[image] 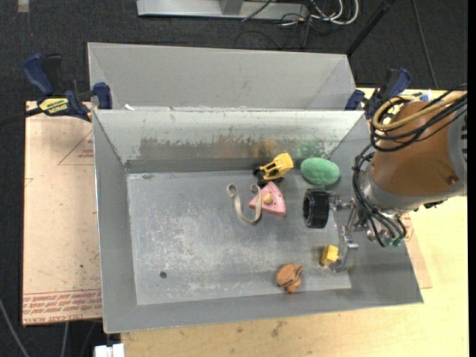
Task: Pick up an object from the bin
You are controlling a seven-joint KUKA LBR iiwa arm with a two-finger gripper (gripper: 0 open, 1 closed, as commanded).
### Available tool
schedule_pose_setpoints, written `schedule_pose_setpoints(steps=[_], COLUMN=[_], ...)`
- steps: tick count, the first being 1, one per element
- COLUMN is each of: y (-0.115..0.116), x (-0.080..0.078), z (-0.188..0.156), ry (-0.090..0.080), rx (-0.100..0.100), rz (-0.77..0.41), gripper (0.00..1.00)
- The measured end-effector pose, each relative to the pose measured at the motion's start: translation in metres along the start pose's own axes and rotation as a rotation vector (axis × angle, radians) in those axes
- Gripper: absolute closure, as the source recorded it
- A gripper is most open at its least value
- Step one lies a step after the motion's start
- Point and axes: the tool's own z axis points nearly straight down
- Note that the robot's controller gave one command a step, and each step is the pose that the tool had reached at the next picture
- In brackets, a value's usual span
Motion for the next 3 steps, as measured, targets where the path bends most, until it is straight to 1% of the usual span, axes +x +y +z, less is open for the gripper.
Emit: schedule_pose_setpoints(steps=[1,2,3], y=[-0.009,-0.011,-0.013], x=[-0.006,-0.008,-0.038], z=[0.031,0.070,0.081], ry=[-0.005,0.001,0.001], rx=[0.001,-0.001,-0.001], rz=[-0.069,-0.302,-0.398], gripper=[0.00,0.00,0.00])
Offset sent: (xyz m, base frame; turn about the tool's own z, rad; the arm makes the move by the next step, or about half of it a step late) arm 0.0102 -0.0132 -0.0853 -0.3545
